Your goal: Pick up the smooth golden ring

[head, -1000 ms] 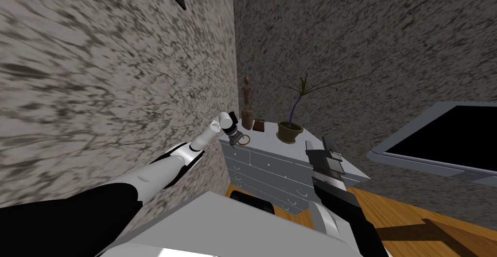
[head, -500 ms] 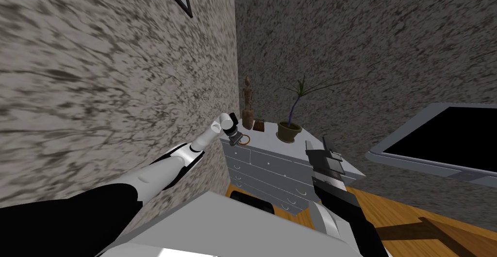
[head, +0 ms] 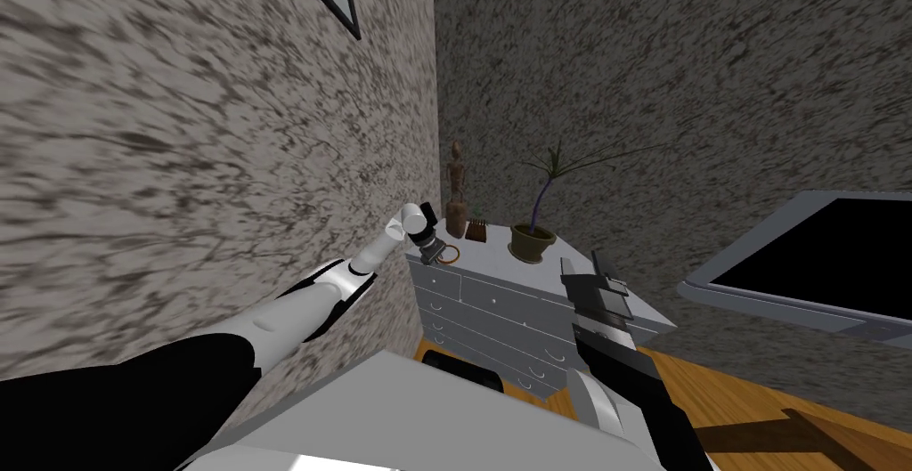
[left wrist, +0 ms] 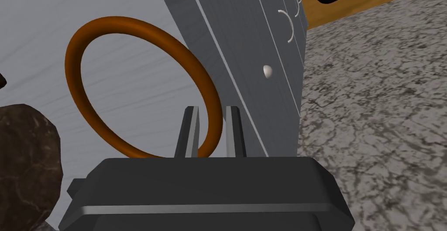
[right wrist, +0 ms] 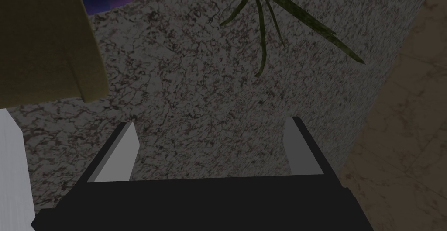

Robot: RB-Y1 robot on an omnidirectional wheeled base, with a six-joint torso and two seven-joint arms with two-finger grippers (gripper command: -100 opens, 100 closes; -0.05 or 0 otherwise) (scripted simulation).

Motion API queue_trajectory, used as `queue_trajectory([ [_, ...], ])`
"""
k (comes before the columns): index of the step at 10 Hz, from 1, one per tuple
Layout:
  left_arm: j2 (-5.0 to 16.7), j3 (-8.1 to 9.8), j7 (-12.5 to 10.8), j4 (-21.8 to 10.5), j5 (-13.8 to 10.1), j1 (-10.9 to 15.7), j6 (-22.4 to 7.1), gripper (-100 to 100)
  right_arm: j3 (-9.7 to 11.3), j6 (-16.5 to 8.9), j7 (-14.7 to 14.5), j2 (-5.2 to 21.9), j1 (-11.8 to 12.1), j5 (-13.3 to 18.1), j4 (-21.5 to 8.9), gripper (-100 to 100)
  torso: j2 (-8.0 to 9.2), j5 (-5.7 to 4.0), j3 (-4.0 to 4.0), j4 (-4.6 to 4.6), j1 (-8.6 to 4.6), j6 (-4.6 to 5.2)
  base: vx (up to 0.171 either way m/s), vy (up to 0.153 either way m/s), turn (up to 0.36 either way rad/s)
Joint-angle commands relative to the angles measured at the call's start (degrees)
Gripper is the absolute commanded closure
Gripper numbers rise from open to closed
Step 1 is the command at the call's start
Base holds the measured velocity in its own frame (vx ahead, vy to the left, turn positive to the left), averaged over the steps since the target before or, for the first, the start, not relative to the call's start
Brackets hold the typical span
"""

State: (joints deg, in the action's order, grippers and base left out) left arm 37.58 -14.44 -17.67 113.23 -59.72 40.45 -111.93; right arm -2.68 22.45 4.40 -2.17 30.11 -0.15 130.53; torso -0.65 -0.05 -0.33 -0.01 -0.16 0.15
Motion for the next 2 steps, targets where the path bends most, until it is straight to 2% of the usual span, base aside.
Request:
queue_trajectory([
  [1,0.0,0.0,0.0,0.0,0.0,0.0,0.0,100,0.0,0.0,0.0,0.0,0.0,0.0,0.0,0,0.0,0.0,0.0,0.0,0.0,0.0,0.018,0.003,0.005],
  [2,-0.02,0.04,-0.12,-0.02,-0.05,0.17,-0.14,0,0.0,0.0,0.0,0.0,0.0,0.0,0.0,0,0.02,0.01,-0.01,-0.03,0.0,0.0,0.0,0.0,0.0],
])
